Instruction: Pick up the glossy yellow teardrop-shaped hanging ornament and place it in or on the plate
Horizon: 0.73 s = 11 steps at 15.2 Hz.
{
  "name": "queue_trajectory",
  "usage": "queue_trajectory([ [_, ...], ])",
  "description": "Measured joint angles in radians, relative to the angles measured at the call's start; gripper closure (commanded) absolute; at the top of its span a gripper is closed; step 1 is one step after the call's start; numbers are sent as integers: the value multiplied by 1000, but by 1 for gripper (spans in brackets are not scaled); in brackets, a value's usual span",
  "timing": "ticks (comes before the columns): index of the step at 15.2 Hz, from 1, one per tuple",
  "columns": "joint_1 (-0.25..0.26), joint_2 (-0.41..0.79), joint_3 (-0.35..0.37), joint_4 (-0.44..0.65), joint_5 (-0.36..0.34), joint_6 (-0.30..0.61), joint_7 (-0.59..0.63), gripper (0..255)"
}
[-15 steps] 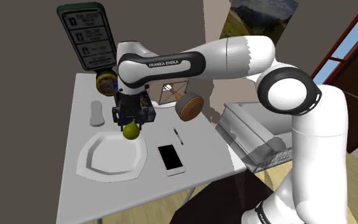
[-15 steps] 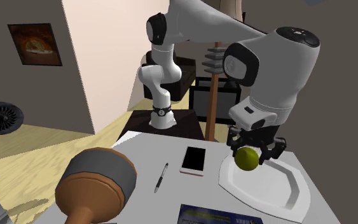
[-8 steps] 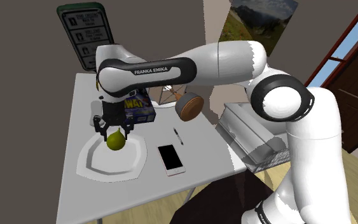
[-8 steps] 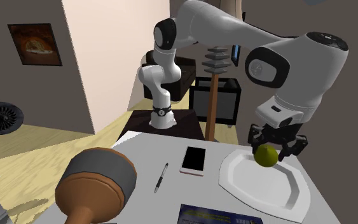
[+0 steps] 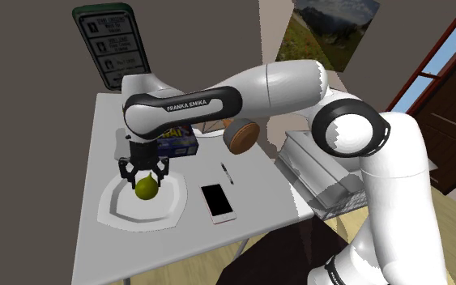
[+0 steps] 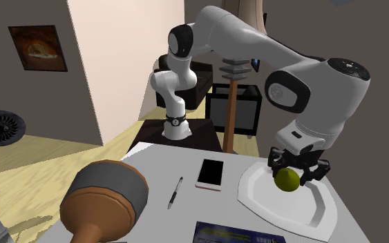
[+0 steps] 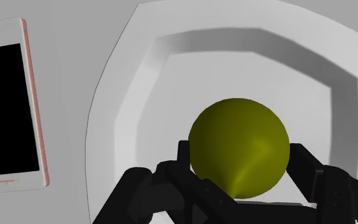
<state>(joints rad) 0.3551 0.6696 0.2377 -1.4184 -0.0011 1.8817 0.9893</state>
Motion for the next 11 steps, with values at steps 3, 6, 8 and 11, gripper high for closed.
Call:
queue_trajectory([
  [3,0,15,-2,-11,-2,26,-3,255],
  [6,0,17,-2,-13,-3,30,-3,255],
  [8,0,18,-2,-13,-3,30,-3,255],
  [11,0,18,-2,-13,-3,30,-3,0],
])
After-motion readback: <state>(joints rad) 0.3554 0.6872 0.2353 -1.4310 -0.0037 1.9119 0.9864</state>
